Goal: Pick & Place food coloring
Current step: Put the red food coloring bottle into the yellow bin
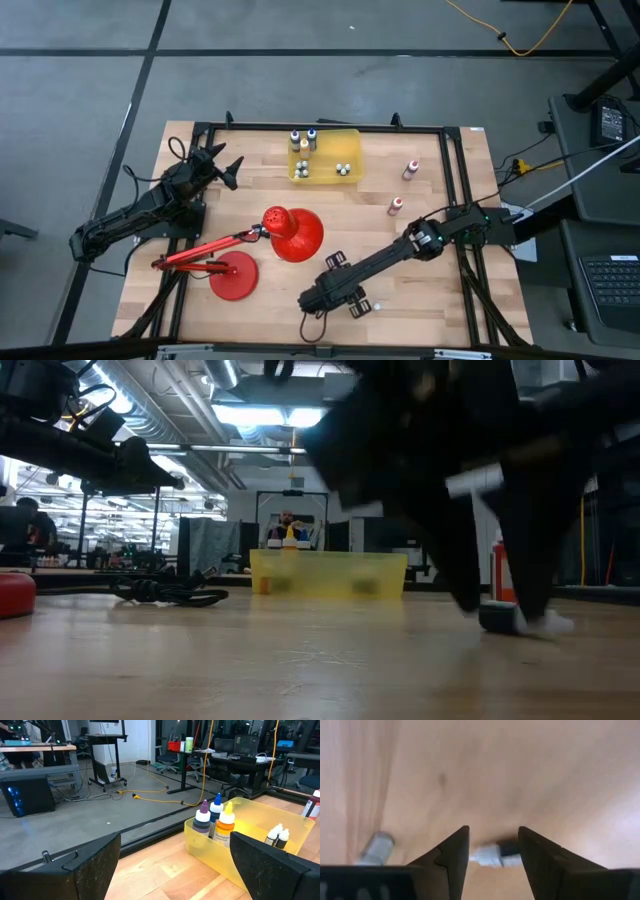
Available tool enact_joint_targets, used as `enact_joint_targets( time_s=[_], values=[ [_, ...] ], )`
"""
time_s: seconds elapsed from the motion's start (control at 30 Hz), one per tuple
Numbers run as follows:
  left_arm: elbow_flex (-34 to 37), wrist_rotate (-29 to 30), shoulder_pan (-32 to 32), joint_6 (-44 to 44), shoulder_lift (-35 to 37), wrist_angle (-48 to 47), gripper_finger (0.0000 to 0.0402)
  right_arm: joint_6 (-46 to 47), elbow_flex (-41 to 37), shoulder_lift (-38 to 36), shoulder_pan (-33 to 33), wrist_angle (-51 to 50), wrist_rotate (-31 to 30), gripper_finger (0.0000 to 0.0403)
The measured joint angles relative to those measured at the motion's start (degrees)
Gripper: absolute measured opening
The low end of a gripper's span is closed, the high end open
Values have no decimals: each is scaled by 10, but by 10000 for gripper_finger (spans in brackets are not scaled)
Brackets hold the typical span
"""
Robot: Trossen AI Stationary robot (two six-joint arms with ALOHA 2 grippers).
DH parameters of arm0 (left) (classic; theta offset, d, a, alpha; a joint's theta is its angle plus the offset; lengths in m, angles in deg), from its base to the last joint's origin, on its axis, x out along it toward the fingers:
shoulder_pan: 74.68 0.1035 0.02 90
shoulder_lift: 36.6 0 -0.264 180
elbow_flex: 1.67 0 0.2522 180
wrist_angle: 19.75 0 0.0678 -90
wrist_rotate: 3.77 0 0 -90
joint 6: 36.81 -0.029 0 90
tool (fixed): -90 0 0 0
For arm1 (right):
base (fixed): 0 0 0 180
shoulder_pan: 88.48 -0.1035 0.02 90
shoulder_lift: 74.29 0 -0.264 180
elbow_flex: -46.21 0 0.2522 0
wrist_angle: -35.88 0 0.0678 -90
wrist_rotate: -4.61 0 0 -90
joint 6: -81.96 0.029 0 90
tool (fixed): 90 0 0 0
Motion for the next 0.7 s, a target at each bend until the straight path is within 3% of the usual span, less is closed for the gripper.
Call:
enact_joint_targets(
  time_s=[0.23,0.47,0.7],
  values=[
    [0,0,0,0,0,0,364,-6,-51,-33,-1,-1,-23,174],
    [0,0,0,0,0,0,365,0,-54,-45,-1,-1,-32,174],
    [0,0,0,0,0,0,363,134,-54,-66,1,-1,-33,174]
  ],
)
